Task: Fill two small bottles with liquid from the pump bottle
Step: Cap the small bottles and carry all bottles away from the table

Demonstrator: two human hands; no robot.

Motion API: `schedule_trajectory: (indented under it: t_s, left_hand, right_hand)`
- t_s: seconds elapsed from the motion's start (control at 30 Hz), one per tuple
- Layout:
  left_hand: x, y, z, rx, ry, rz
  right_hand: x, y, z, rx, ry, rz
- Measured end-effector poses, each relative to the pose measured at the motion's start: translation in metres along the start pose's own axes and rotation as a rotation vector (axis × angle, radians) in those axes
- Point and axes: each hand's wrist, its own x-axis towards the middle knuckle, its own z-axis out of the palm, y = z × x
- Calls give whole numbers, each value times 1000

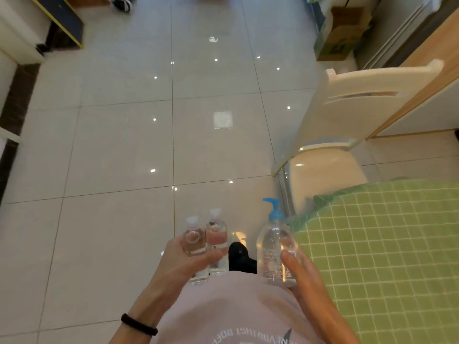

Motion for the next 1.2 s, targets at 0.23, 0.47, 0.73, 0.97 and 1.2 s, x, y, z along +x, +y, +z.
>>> schedule_trajectory:
  t_s: [0.23, 0.47, 0.73, 0.97, 1.2]
  left_hand:
    - [43, 44, -7, 39, 57, 4]
    - [92, 88, -41, -7, 81, -1]
    - [185, 152, -99, 41, -5, -23]
    - [268, 230, -113, 148, -109, 3]
    - [350, 286, -70, 245, -264, 36]
  right_hand:
    - [53, -39, 4, 28, -39, -4]
    - [112, -71, 33, 52, -4, 47]
    - [195, -107, 99, 97, 58, 23]
    - [241, -158, 136, 152, 107, -44]
    - [282, -210, 126, 256, 229, -78]
